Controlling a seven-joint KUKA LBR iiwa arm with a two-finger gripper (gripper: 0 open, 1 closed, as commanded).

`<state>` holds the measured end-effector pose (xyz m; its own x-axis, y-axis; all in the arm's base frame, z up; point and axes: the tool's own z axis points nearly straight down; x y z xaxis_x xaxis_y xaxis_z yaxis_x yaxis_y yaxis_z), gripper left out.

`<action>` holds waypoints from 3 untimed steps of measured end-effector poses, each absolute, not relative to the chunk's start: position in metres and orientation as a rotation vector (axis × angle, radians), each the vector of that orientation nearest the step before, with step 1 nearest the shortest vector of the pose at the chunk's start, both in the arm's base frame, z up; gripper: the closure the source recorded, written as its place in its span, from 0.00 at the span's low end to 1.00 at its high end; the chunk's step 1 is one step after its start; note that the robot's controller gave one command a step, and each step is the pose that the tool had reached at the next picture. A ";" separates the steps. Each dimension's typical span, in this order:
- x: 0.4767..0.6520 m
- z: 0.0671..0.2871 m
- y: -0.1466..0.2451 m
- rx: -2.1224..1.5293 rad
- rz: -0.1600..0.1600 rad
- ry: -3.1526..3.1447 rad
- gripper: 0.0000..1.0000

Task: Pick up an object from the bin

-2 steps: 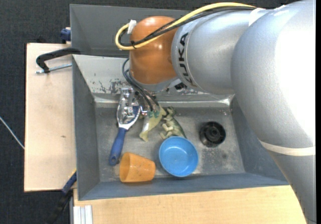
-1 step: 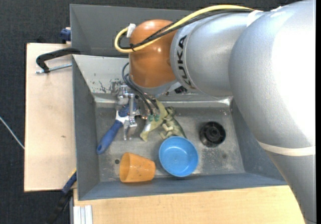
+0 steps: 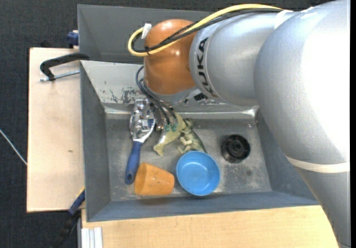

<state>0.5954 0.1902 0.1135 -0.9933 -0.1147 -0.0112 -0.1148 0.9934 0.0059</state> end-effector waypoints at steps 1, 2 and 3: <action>0.592 0.110 0.190 -0.183 0.006 3.139 0.00; 0.594 0.113 0.191 -0.183 0.011 3.135 1.00; 0.591 0.176 0.211 -0.747 0.005 3.038 1.00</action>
Offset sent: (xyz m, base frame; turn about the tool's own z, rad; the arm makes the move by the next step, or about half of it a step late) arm 0.0000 0.0000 0.0000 0.0000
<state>0.5912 0.2115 0.1756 -0.8860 -0.4636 -0.0131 -0.4636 0.8860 -0.0001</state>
